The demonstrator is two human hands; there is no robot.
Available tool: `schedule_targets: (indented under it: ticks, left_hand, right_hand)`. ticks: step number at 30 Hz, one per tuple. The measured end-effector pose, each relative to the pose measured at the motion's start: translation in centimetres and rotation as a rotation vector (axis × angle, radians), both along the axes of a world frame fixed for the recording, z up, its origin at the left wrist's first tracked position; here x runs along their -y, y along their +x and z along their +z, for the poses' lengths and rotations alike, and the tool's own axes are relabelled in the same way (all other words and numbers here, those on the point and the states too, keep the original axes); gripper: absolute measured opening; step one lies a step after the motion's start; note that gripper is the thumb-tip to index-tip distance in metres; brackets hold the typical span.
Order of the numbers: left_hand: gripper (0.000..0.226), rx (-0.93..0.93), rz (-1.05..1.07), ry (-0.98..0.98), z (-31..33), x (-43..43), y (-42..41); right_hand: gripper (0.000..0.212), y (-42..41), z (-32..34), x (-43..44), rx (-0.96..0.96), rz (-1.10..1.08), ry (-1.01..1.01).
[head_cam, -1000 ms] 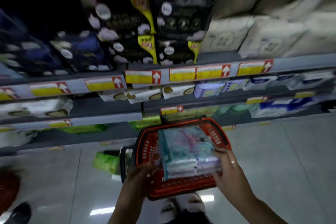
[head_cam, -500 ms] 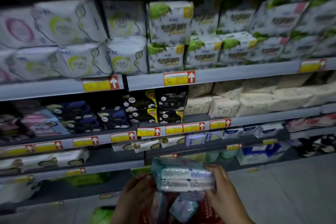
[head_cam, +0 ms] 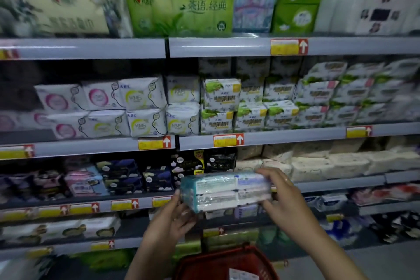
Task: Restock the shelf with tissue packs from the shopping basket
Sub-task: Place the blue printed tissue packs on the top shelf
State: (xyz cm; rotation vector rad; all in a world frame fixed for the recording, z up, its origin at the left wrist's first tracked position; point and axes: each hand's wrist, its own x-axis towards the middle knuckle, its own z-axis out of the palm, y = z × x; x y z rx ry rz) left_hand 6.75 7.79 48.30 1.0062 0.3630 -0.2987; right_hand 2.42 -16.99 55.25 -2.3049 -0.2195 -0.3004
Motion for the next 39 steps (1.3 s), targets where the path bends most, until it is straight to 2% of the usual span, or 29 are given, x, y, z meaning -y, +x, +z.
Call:
schedule_targets:
  ticks: [8, 13, 18, 22, 30, 33, 39]
  left_hand:
    - [0.047, 0.076, -0.018, -0.151, 5.5, -1.0, 1.1]
    - [0.047, 0.099, -0.106, -0.191, 7.7, -1.1, 0.7]
    - [0.066, 0.122, -0.184, -0.124, 10.0, -1.1, 0.9]
    - [0.054, 0.143, -0.252, -0.151, 12.5, -1.2, 0.4]
    - [0.054, 0.213, -0.397, -0.153, 17.2, -0.8, -0.6]
    - [0.058, 0.247, -0.389, -0.135, 18.6, -0.3, -0.1]
    - [0.043, 0.285, -0.298, -0.149, 21.1, 1.2, 0.2]
  right_hand:
    - [0.064, 0.2, 6.7, -0.3, 0.136, 0.06, -0.021]
    - [0.057, -0.6, 8.7, -0.1, 0.211, 0.066, -0.034]
    - [0.056, -1.2, 10.3, -0.2, 0.252, 0.106, -0.057]
    - [0.061, -1.7, 11.7, 0.3, 0.279, 0.118, -0.055]
    - [0.068, -2.4, 15.3, 2.0, 0.312, 0.089, -0.022]
    - [0.069, -2.0, 16.1, 2.9, 0.315, 0.095, 0.028]
    - [0.072, -1.0, 17.8, 4.6, 0.318, 0.102, 0.083]
